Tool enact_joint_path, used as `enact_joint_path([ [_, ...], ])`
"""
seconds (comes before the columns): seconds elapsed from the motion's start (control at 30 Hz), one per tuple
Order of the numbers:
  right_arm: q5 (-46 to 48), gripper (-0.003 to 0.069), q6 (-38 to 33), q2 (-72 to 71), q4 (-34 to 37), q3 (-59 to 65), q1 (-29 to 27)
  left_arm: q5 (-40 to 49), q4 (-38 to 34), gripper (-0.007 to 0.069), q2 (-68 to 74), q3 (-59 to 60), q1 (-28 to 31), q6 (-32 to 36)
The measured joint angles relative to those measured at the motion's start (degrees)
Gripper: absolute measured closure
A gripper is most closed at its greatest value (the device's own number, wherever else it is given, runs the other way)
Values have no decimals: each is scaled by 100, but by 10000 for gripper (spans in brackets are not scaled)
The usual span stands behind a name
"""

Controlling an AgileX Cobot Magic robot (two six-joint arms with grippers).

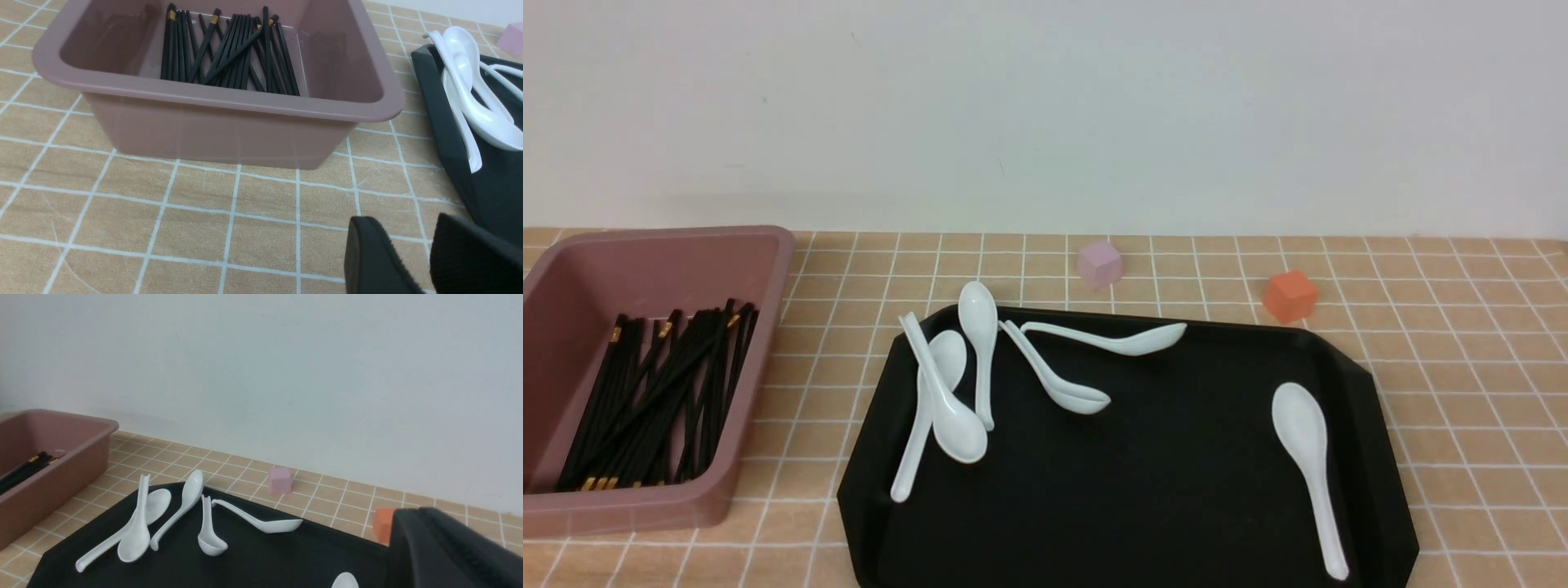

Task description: On brown tablecloth take chopsticks from black tray and put them in box.

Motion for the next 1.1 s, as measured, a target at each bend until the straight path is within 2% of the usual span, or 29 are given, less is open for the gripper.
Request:
enact_joint_path([
  [0.7,6,643,6,-17,10,266,0,0,0,386,0,0,0,0],
  [0.83,19,637,197,-234,-453,549,-56,0,0,386,0,0,0,0],
  [0.9,29,636,610,-451,-811,795,-233,0,0,386,0,0,0,0],
  [1.03,100,634,1415,-1001,-1449,1359,-781,0,0,386,0,0,0,0],
  [1.07,109,634,1431,-1029,-1474,1387,-809,0,0,386,0,0,0,0],
  [1.1,115,632,1545,-1294,-1646,1624,-1068,0,0,386,0,0,0,0],
])
